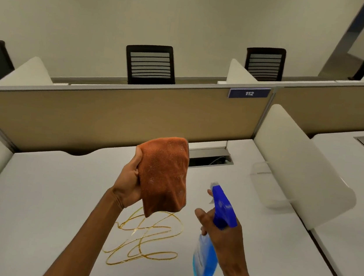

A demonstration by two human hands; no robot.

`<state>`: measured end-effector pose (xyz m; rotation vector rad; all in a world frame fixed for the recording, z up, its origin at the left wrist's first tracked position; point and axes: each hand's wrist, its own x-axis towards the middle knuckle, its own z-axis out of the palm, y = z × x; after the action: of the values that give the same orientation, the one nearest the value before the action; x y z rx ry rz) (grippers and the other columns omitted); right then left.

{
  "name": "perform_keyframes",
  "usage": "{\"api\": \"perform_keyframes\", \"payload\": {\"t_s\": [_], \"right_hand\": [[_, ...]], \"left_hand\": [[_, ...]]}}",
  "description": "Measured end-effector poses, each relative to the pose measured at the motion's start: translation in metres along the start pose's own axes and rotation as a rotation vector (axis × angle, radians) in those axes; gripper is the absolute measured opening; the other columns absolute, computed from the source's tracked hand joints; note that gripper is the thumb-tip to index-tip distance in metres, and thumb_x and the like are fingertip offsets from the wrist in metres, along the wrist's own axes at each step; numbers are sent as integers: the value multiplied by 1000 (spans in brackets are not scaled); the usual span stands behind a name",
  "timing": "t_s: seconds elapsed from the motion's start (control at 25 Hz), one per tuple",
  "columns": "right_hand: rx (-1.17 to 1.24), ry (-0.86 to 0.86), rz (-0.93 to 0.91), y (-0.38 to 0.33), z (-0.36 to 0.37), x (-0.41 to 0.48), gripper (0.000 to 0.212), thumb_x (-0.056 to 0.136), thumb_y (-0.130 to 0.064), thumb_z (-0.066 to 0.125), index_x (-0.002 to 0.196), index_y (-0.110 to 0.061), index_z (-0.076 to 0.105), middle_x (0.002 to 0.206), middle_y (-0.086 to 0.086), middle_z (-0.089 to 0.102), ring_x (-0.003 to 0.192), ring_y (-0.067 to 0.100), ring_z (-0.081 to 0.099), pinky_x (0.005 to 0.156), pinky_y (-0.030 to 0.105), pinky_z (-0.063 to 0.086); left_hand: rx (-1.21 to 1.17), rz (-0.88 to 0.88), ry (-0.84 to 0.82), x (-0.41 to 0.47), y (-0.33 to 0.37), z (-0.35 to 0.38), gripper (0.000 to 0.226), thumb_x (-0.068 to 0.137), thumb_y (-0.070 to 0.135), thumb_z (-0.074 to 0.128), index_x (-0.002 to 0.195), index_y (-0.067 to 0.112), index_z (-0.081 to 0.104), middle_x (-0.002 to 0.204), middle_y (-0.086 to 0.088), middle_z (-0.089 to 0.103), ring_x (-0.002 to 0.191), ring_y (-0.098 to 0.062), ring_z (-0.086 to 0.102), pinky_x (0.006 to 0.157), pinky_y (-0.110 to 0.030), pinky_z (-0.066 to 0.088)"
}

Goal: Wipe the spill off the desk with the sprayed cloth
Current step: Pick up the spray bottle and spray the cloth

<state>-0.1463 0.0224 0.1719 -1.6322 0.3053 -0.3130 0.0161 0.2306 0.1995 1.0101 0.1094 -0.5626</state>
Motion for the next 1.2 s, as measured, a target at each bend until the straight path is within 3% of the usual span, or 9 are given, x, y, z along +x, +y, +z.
{"api": "perform_keyframes", "payload": {"t_s": [0.16, 0.24, 0.32, 0.48, 0.6, 0.76, 0.88, 1.08, 1.2], "right_hand": [[50, 29, -20, 15, -53, 22, 46, 87, -27, 63, 129, -11, 51, 93, -25, 68, 88, 2, 67, 78, 9, 52], [52, 59, 10, 24, -85, 35, 33, 91, -31, 66, 121, -32, 52, 97, -15, 69, 94, 3, 68, 81, 9, 51], [-14, 74, 34, 38, -116, 51, 22, 92, -33, 62, 112, -39, 54, 99, -6, 72, 97, 4, 68, 82, 14, 50], [-112, 165, 71, 74, -174, 86, 47, 90, -36, 66, 132, -18, 52, 99, -21, 72, 97, -8, 65, 81, 11, 50], [-94, 203, 106, 96, -211, 110, 57, 92, -26, 67, 143, -20, 41, 110, -14, 67, 105, -5, 64, 88, 10, 49], [-114, 263, 124, 118, -248, 133, 52, 94, -15, 65, 140, -9, 43, 105, 0, 63, 98, 8, 63, 95, 25, 47], [-125, 302, 114, 130, -264, 146, 46, 94, -11, 64, 135, -6, 44, 104, 5, 59, 94, 15, 60, 90, 26, 45], [-160, 322, 111, 147, -275, 167, 46, 96, -9, 62, 136, -4, 41, 106, 11, 55, 103, 27, 55, 99, 40, 44], [-166, 330, 89, 152, -280, 176, 51, 97, -10, 61, 141, -8, 36, 107, 11, 54, 102, 26, 55, 99, 40, 43]], "left_hand": [[-3, -37, -9, 18, -23, 22, 70, 95, 69, 31, 114, 20, 77, 115, -11, 75, 102, -24, 73, 78, -40, 61], [0, -46, -6, 24, -35, 33, 68, 94, 69, 32, 115, 21, 76, 117, -11, 75, 103, -25, 73, 78, -41, 61], [8, -48, 17, 28, -45, 43, 66, 89, 69, 39, 121, 21, 73, 123, -12, 72, 109, -28, 70, 82, -44, 60], [14, -54, 32, 37, -64, 56, 68, 87, 68, 41, 131, 21, 64, 129, -12, 69, 114, -29, 68, 86, -47, 56], [17, -76, 39, 42, -76, 61, 65, 93, 69, 34, 124, 24, 70, 121, -9, 74, 104, -25, 73, 80, -44, 57], [17, -84, 41, 47, -86, 66, 65, 95, 69, 30, 113, 29, 77, 120, -7, 75, 104, -25, 73, 79, -44, 59], [10, -89, 31, 48, -89, 69, 65, 94, 69, 29, 112, 28, 77, 120, -8, 75, 105, -25, 73, 76, -42, 61], [7, -93, 45, 51, -94, 69, 66, 90, 71, 34, 118, 26, 74, 123, -9, 73, 106, -26, 73, 76, -42, 60], [-7, -97, 55, 53, -96, 66, 66, 92, 70, 33, 118, 26, 74, 121, -10, 73, 103, -26, 74, 76, -42, 61]]}}
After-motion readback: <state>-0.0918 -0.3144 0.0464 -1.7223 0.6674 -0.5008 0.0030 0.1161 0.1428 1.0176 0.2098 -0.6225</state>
